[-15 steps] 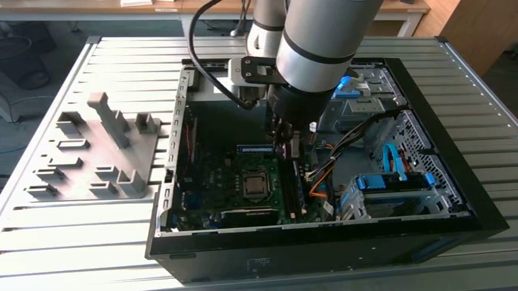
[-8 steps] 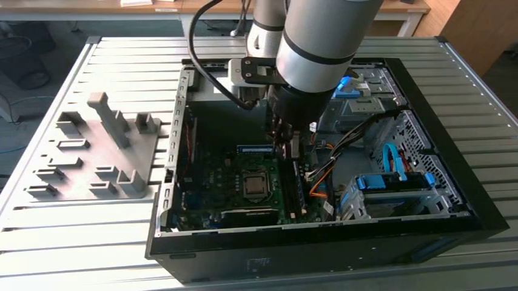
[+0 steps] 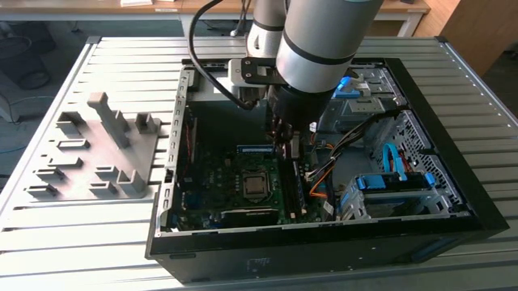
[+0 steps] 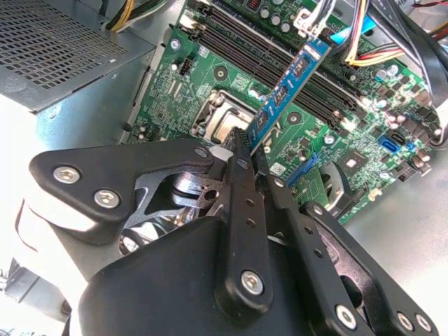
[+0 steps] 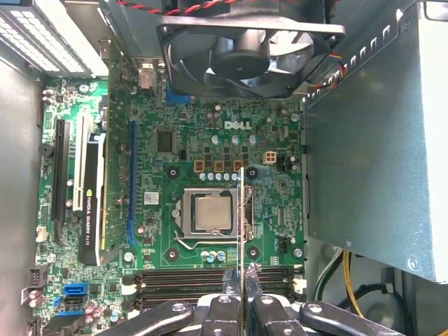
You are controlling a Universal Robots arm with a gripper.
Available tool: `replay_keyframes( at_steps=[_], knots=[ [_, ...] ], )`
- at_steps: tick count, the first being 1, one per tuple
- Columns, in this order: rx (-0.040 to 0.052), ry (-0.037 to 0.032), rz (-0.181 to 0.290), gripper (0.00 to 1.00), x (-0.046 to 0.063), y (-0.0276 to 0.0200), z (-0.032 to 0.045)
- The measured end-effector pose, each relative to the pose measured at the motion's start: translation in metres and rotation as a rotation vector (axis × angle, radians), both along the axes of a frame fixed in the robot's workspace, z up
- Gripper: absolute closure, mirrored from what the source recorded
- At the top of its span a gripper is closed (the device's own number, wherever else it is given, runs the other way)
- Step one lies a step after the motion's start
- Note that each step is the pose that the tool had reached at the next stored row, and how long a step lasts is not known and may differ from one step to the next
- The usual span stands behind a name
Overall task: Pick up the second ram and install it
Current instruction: 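Insert the second ram into the second slot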
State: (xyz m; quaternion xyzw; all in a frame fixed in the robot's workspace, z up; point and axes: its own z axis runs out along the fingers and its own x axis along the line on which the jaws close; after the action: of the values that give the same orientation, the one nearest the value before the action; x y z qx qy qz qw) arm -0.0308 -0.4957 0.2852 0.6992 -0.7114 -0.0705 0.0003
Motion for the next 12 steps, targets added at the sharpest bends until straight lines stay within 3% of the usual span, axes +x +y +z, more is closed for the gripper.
replay_keyframes(
  at_steps=[3,12],
  knots=[
    [0.0,0.0,-0.023,0.86,0.0,-0.0001,-0.0001],
    [0.0,0.0001,-0.183,0.86,0.0,0.0,-0.001]
  ],
)
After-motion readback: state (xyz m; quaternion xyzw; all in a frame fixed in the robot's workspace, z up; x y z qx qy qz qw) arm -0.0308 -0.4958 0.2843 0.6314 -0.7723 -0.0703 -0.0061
